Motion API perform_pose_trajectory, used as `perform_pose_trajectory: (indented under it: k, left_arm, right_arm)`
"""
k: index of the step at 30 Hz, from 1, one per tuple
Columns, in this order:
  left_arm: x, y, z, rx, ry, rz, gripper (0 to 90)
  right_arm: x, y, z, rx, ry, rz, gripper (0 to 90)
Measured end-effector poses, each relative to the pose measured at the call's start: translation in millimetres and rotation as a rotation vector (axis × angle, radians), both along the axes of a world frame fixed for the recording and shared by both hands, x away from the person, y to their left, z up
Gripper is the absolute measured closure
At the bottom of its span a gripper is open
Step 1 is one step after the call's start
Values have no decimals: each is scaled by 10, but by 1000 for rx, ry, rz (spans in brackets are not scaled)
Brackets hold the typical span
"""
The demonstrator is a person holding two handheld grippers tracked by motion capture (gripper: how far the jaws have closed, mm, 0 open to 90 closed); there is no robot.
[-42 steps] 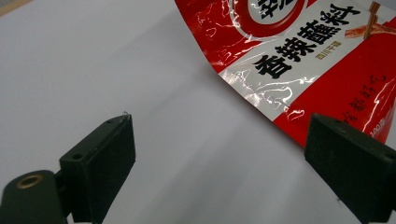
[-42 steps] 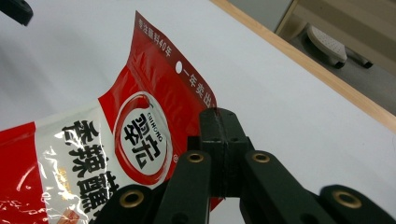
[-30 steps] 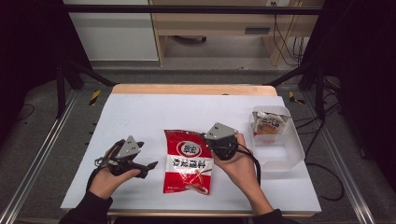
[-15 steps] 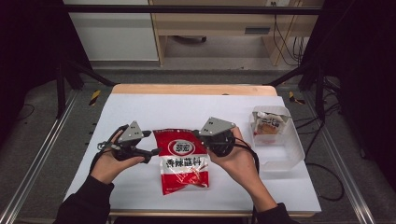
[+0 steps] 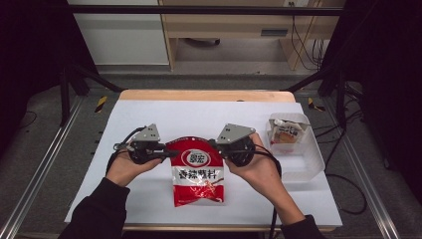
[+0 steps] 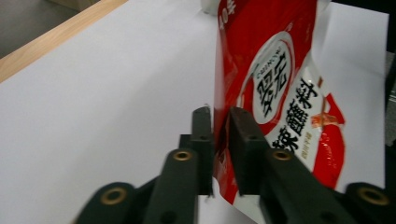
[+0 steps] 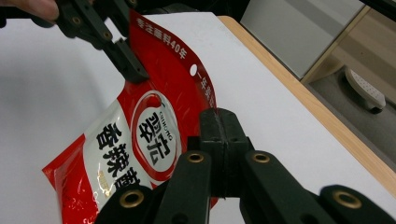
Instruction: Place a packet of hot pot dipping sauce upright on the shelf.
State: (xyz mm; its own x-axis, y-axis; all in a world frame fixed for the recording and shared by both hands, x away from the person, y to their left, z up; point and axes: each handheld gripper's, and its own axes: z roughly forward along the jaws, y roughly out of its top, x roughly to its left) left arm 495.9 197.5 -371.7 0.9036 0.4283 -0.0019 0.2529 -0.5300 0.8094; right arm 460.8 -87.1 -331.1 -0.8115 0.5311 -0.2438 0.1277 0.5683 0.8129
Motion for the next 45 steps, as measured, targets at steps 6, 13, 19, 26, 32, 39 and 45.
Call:
perform_pose_trajectory:
  k: [6,13,19,26,32,39,45]
  left_arm:
    - [-56,-103,131,10,-9,-48,900]
    - [-111,-207,239,43,-41,-93,900]
    - [-170,-246,333,51,-64,-115,900]
    - [-214,-260,440,56,-91,-130,900]
    - [-229,-244,498,51,-99,-129,900]
    - [-208,-209,527,39,-101,-112,900]
    - [-177,-188,531,15,-92,-98,900]
  right_arm:
    - [17,-154,37,-5,33,2,900]
    - [61,-281,137,-67,44,10,564]
    - [90,-238,214,-188,107,68,302]
    - [119,-127,210,-284,194,138,444]
    - [154,-33,187,-329,223,199,670]
    - [181,8,215,-339,218,195,860]
    - [188,43,262,-360,217,181,891]
